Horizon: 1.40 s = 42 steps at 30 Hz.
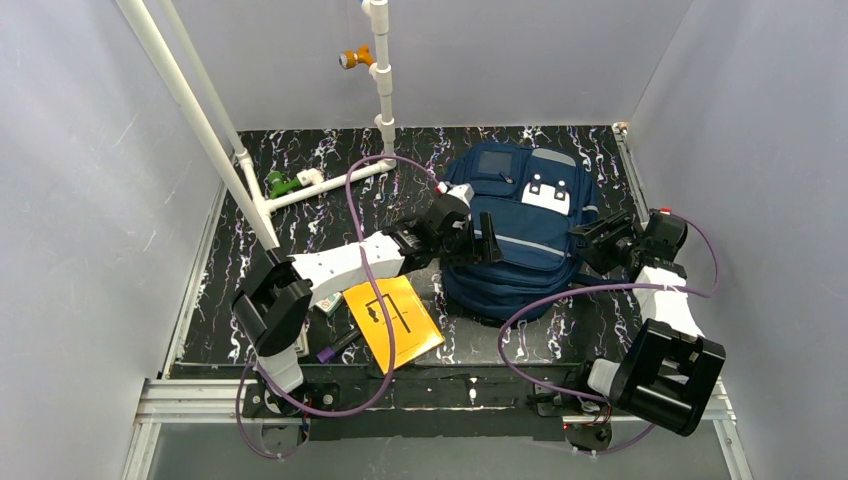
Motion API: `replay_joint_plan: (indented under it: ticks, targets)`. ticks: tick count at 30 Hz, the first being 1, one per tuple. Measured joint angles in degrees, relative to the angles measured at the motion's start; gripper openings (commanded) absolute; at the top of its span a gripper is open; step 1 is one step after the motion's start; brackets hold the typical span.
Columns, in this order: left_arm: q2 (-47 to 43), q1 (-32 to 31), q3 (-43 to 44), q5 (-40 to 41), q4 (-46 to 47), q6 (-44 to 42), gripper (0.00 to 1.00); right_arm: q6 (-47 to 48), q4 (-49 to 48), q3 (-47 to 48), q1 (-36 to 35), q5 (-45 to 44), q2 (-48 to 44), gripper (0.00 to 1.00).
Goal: Pack the student bag
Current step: Zip the student bag at the center of the board.
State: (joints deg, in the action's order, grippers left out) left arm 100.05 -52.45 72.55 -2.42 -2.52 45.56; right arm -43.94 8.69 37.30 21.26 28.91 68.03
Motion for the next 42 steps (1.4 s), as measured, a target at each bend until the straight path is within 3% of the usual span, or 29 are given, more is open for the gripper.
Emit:
replay_joint_plan:
  ticks: [4,10,22,30,37,42]
  targets:
    - [0.0,1.7,-0.3,0.0,1.0,3.9,0.63,-6.4,-4.7,-1.8,1.1,1.0,0.2,0.59]
    - [0.0,5.5,-2.3,-0.9,3.7,6.8,0.61,-14.1,-8.7,-2.3,2.4,-0.1,2.2,0.58]
    - [0.0,6.6,-2.9,-4.0,5.0,5.0,0.66,-24.0,-11.8,-0.1,2.4,-3.4,11.6,0.42]
    - [-0.4,6.6,-3.7,-5.5,5.5,1.5,0.66,-26.8,-15.5,1.7,2.4,-3.5,15.7,0.38]
    - [-2.0,6.6,-5.3,-8.7,5.6,-3.1,0.74,-27.8,-18.4,3.1,2.4,-2.2,21.2,0.23]
    - [-7.5,6.6,-8.7,-12.2,5.0,-5.7,0.76,-26.5,-19.7,4.2,2.3,0.4,23.1,0.26]
